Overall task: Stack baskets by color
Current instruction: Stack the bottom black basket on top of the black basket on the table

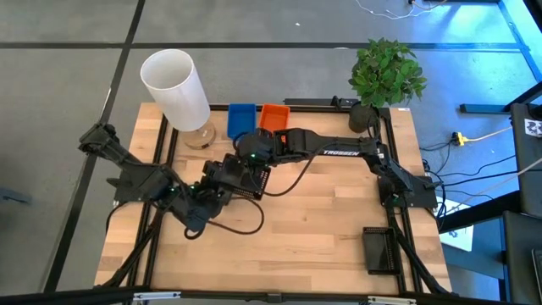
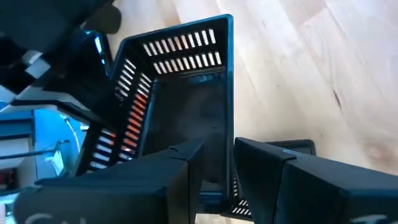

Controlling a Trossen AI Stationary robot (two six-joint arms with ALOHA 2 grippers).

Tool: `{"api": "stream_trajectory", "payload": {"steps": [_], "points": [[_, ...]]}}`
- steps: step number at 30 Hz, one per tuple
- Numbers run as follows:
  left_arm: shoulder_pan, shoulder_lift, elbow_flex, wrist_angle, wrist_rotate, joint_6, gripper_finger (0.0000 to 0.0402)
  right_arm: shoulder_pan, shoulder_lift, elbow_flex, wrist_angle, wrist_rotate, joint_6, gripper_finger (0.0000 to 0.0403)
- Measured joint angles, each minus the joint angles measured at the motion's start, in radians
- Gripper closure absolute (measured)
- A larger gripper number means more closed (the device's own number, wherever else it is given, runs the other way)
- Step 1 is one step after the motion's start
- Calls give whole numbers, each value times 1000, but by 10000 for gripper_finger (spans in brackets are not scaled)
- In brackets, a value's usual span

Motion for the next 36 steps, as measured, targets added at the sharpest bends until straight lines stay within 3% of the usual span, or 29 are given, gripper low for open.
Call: {"api": "stream_trajectory", "payload": {"steps": [6, 25, 32, 36], "points": [[31, 0, 0, -8, 97, -1, 317, 0, 0, 0, 0, 2, 0, 401], [113, 55, -1, -73, 115, -2, 320, 0, 0, -1, 1, 1, -18, 401], [112, 50, 0, -74, 147, -7, 390, 0, 0, -1, 2, 1, -22, 401], [112, 51, 0, -73, 146, -33, 398, -1, 0, -1, 0, -6, -24, 399]]}}
